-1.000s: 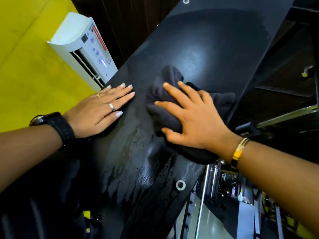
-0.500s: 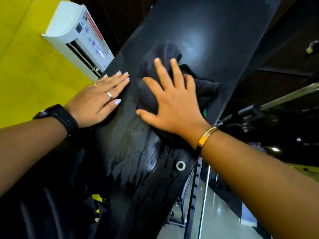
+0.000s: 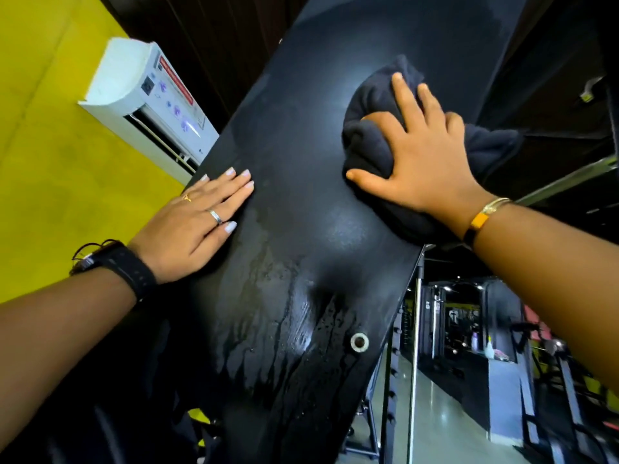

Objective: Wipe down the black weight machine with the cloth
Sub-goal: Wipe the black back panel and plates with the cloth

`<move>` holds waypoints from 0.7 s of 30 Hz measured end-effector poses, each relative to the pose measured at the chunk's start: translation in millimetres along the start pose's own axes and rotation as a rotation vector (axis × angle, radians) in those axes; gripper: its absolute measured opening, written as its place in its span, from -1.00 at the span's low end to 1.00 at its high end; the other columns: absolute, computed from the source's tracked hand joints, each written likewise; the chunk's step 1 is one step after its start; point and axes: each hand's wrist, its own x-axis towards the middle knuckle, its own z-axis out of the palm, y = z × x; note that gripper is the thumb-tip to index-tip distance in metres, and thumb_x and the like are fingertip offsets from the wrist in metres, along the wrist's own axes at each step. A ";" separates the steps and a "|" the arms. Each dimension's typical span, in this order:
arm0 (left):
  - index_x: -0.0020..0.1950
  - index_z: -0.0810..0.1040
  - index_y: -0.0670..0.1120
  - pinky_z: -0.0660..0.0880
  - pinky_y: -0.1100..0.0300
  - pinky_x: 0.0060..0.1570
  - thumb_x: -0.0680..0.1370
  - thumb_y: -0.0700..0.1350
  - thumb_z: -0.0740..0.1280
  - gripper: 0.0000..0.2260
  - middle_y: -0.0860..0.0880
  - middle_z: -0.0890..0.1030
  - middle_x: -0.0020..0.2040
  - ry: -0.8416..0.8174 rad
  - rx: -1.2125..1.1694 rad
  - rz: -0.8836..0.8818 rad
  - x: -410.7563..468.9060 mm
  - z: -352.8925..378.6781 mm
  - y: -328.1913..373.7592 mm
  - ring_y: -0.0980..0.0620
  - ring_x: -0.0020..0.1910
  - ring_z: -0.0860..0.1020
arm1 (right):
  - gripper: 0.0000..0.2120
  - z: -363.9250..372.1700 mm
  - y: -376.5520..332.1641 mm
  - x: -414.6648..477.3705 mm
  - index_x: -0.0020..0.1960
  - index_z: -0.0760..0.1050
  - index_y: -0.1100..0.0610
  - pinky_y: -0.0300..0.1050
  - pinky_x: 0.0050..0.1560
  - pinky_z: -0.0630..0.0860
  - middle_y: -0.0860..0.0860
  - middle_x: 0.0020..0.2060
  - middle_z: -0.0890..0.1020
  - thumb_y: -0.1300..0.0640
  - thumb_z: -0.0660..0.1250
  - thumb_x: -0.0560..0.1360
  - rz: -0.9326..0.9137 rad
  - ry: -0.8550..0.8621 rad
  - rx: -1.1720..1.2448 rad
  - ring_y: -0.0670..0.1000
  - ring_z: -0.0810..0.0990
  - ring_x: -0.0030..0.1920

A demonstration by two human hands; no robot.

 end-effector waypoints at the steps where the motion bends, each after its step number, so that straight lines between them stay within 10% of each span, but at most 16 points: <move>1: 0.53 0.26 -0.19 -0.02 0.18 0.50 0.65 -0.01 0.02 -0.52 -0.09 0.24 0.53 -0.001 0.000 0.001 0.3 0.2 -0.8 -0.02 0.52 0.16 | -0.23 -0.2 -7.9 3.2 0.31 0.39 -0.03 0.25 0.24 0.23 0.12 0.56 0.06 -0.51 0.06 0.32 0.046 -0.012 -0.003 0.33 0.10 0.50; 5: 0.53 0.24 -0.18 -0.03 0.21 0.51 0.68 0.07 -0.04 -0.49 -0.09 0.22 0.54 -0.025 -0.007 0.005 0.3 -2.0 -3.6 -0.02 0.53 0.15 | -0.26 -1.0 -50.9 -6.4 0.25 0.42 0.05 0.27 0.26 0.21 0.11 0.54 0.16 -0.44 0.12 0.29 0.092 -0.013 0.055 0.32 0.12 0.49; 14: 0.45 0.37 -0.15 0.17 0.23 0.47 0.64 -0.03 0.06 -0.57 -0.05 0.39 0.44 0.048 -0.274 -0.139 -3.4 -21.5 -15.9 0.08 0.48 0.28 | -0.35 -7.2 -99.7 -86.4 0.19 0.54 0.01 0.27 0.29 0.28 0.08 0.46 0.36 -0.43 0.24 0.33 -0.609 -0.079 0.234 0.26 0.27 0.46; 21: 0.44 0.36 -0.21 0.28 0.29 0.38 0.64 -0.03 0.02 -0.56 -0.07 0.46 0.36 0.159 -0.363 -0.150 -3.1 -27.4 -17.3 0.10 0.34 0.43 | -0.12 1.4 -105.1 -15.2 0.49 0.26 0.05 0.06 0.15 0.32 0.01 0.29 0.49 -0.36 0.25 0.28 -0.328 0.007 0.284 0.13 0.48 0.23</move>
